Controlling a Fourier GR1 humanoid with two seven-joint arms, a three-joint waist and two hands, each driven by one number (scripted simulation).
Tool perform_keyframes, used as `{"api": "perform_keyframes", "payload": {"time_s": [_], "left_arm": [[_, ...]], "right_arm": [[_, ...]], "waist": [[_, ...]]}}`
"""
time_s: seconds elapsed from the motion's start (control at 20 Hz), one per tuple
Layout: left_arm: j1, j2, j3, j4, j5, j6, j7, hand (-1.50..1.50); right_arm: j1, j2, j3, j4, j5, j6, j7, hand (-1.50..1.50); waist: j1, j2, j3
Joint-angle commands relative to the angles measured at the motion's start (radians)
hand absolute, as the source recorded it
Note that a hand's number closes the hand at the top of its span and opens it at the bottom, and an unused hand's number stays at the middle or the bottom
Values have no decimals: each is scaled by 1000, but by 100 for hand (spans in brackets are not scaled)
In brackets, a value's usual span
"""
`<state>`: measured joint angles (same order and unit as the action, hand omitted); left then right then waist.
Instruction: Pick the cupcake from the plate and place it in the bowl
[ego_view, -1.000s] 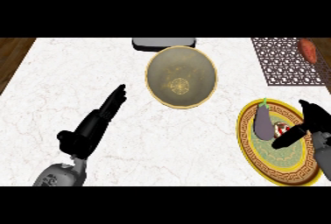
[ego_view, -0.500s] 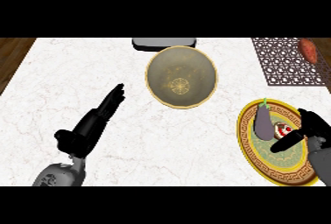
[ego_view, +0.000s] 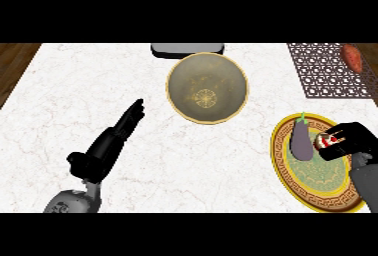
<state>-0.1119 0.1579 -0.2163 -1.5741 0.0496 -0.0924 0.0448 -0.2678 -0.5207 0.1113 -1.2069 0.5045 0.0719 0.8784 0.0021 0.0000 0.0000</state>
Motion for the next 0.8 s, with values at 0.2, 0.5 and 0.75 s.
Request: {"api": "perform_keyframes", "payload": {"time_s": [0.2,0.5,0.75], "left_arm": [[61,6,45,-61,7,-64,3,0],[-52,-42,26,7,-26,-38,36,0],[-81,-60,-38,28,-25,-93,30,0]], "right_arm": [[23,59,-38,-43,111,-41,-12,150],[-61,181,193,-89,225,1,-106,150],[-275,353,505,-157,311,137,-227,150]], "waist": [[0,-1,0],[31,-2,-1],[184,14,-6]]}}
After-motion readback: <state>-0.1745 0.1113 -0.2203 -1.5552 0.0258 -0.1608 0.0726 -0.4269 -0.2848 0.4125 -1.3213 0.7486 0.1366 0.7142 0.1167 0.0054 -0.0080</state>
